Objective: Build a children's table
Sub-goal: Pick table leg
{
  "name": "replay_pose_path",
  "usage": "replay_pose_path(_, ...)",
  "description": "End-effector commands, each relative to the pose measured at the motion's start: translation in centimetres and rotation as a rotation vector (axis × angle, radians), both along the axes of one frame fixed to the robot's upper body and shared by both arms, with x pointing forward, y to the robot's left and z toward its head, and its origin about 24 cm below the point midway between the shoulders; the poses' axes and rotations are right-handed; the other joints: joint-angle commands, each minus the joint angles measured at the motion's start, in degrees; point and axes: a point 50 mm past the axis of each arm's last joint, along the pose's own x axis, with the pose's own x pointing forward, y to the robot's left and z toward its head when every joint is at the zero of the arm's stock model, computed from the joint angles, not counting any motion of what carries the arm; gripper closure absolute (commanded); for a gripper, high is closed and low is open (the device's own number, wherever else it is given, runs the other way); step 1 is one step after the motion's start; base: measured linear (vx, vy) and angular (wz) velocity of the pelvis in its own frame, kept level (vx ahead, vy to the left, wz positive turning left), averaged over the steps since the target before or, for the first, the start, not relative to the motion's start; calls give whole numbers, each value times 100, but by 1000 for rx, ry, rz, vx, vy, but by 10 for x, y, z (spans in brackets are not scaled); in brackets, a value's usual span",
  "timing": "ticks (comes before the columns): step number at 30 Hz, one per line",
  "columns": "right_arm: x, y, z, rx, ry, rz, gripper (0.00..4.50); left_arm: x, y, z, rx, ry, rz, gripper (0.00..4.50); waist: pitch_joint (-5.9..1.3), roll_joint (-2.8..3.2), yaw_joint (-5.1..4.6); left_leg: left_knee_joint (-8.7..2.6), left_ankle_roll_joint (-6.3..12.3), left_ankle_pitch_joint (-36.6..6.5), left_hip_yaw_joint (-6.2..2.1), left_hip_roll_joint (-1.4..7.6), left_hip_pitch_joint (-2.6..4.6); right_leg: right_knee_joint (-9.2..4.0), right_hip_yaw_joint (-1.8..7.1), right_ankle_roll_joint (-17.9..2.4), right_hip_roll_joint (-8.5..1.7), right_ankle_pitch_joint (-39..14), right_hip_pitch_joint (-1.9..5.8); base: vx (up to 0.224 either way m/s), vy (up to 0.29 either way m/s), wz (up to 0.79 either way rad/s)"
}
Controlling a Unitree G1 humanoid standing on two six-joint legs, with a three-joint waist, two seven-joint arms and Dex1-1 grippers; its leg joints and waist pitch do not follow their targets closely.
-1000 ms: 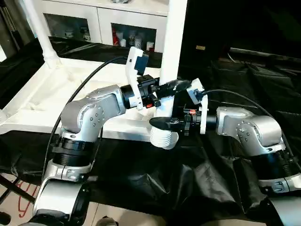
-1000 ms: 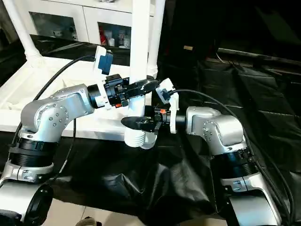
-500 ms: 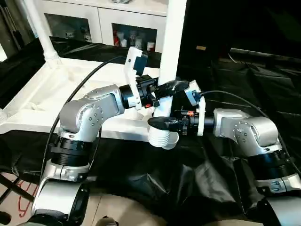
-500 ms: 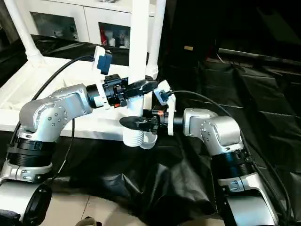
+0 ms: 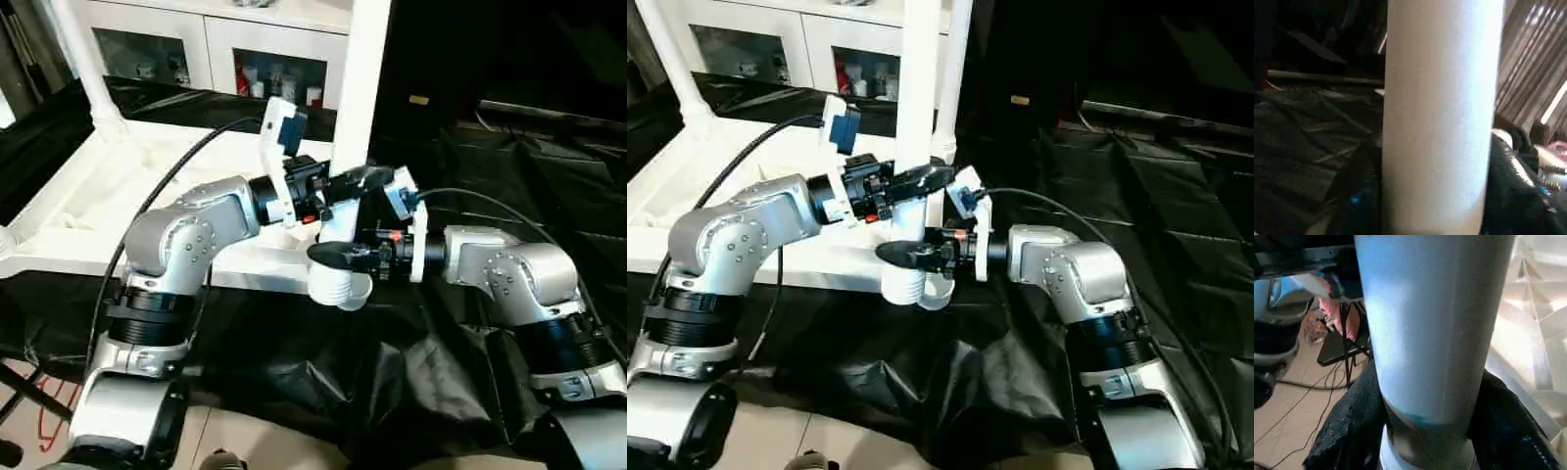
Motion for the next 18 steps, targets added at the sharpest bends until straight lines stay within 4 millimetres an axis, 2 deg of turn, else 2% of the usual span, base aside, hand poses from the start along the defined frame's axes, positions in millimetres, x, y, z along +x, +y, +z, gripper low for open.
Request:
replay_pose_path(1,3,-3,-5,18,21,-57,255,4,1,24,-131,-104,39,169,-474,-31,21,-348,27,-664,131,-99,23,-355,147,-939,-137,-1157,446,0,0,0)
replay_pose_path(2,3,-3,-5,18,21,-57,255,4,1,24,-131,-104,39,169,-474,-8,22,-346,21,-674,125,-101,21,-354,145,-957,-141,-1140,447,0,0,0)
replay_pose_path(3,4,-3,-4,45,13,-84,256,7,3,29,-217,-103,73,158,-484,-18,18,-345,15,-700,128,-99,29,-350,142,-963,-138,-1120,451,0,0,0)
replay_pose_path(4,6,-3,-3,80,6,-116,256,11,7,35,-322,-90,112,158,-481,-3,30,-343,10,-722,128,-110,28,-355,141,-979,-139,-1127,446,0,0,0)
replay_pose_path(5,8,-3,-2,102,2,-137,256,14,10,38,-390,-79,138,158,-483,-32,17,-336,5,-723,142,-106,23,-352,149,-1034,-142,-1093,450,0,0,0)
replay_pose_path(6,10,-4,-1,134,-3,-170,256,18,16,41,-465,-69,171,158,-486,3,37,-328,-4,-762,134,-126,12,-360,142,-1085,-149,-1105,451,0,0,0)
replay_pose_path(8,14,-6,0,175,-20,-231,257,24,26,39,-511,-58,220,158,-494,-3,29,-337,32,-816,124,-117,34,-356,130,-1072,-127,-1080,448,0,0,0)
replay_pose_path(9,15,-8,0,176,-28,-258,257,26,28,35,-477,-63,230,158,-480,26,20,-348,56,-857,126,-124,38,-378,129,-985,-118,-1174,437,0,0,0)
replay_pose_path(10,16,-10,-1,163,-40,-285,257,28,30,29,-415,-71,235,158,-484,31,10,-360,49,-827,119,-125,42,-388,124,-855,-108,-1250,442,0,0,0)
replay_pose_path(11,18,-13,-4,134,-58,-313,257,30,31,22,-325,-82,249,158,-487,32,-1,-361,44,-808,118,-122,49,-378,126,-830,-101,-1237,443,0,0,0)
replay_pose_path(12,18,-13,-4,131,-60,-315,257,30,31,22,-317,-83,250,158,-488,46,0,-364,24,-769,113,-112,60,-380,127,-783,-110,-1231,435,0,0,0)
replay_pose_path(13,23,-23,-13,4,-123,-419,257,30,33,-3,13,-163,234,158,-487,78,8,-381,-4,-747,96,-100,71,-411,121,-673,-117,-1299,413,0,0,0)
replay_pose_path(14,24,-26,-15,-28,-138,-447,257,29,34,-11,105,-184,208,158,-492,79,3,-385,-32,-731,89,-95,77,-401,120,-601,-121,-1348,408,0,0,0)
replay_pose_path(15,25,-28,-17,-56,-152,-471,257,27,34,-18,182,-200,181,158,-496,107,0,-379,-115,-688,98,-110,89,-371,135,-624,-120,-1229,414,0,0,0)
replay_pose_path(16,26,-31,-18,-82,-167,-495,257,26,34,-25,258,-214,150,158,-495,114,-17,-382,-156,-692,101,-100,97,-345,145,-732,-119,-1057,410,0,0,0)
replay_pose_path(17,28,-38,-19,-115,-179,-546,257,21,36,-42,427,-251,64,158,-494,119,-22,-384,-160,-717,110,-101,105,-341,148,-785,-112,-1010,410,0,0,0)
replay_pose_path(18,29,-39,-20,-119,-180,-552,257,21,36,-45,451,-256,50,158,-498,126,-21,-387,-161,-763,108,-97,104,-321,150,-842,-112,-937,412,0,0,0)
